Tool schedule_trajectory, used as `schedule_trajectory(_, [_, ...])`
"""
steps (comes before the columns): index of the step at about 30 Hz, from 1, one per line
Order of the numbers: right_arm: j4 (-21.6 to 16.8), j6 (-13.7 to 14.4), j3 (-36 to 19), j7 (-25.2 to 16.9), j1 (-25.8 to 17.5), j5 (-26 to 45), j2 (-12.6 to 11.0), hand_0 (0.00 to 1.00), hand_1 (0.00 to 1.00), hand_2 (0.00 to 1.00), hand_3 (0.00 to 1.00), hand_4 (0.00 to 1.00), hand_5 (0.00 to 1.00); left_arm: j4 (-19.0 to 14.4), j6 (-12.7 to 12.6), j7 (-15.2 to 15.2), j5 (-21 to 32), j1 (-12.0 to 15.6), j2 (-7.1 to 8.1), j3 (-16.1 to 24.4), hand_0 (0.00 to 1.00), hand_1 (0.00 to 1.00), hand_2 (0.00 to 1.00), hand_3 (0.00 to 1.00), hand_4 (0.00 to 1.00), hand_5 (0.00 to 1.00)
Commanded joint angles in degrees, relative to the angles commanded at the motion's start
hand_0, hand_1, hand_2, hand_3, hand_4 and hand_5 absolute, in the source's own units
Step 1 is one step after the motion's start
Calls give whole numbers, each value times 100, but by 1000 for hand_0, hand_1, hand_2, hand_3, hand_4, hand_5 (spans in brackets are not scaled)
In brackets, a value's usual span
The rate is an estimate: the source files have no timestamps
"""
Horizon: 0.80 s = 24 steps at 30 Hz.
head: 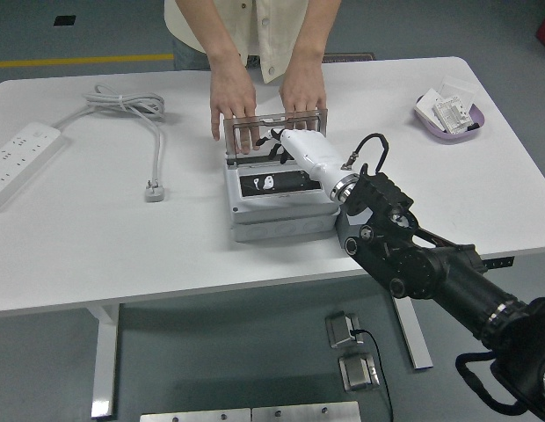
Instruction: Fetch the battery,place it into the box,close the lid of the box
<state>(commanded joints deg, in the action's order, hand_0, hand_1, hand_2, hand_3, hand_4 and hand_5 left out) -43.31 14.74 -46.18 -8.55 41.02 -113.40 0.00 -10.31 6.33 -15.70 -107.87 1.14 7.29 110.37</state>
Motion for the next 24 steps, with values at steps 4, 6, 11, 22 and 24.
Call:
schedule_trajectory(4, [-103, -24, -26, 39, -20, -25, 0, 463, 453, 570, 737, 998, 642, 0, 1, 1, -5, 2, -5, 8, 654, 704, 647, 596, 672, 174])
schedule_trajectory(6, [-203, -58, -48, 81, -42, -40, 0, 463, 453, 570, 737, 998, 642, 0, 1, 0, -6, 4, -8, 14, 654, 704, 647, 596, 672, 174])
schedule_trajectory(11, [-633, -201, -143, 245, -128, -22, -20, 464, 447, 565, 733, 998, 648, 0, 0, 2, 2, 13, -20, 23, 654, 703, 647, 595, 671, 174])
schedule_trajectory(22, [-1350, -397, -653, 458, 95, 38, -387, 462, 439, 564, 721, 998, 657, 0, 8, -1, -1, 8, -25, 33, 654, 703, 647, 596, 672, 173])
schedule_trajectory(24, [-1275, -393, -704, 441, 228, 107, -443, 462, 439, 564, 721, 998, 657, 0, 11, -1, -7, 1, -19, 32, 654, 703, 647, 596, 672, 173])
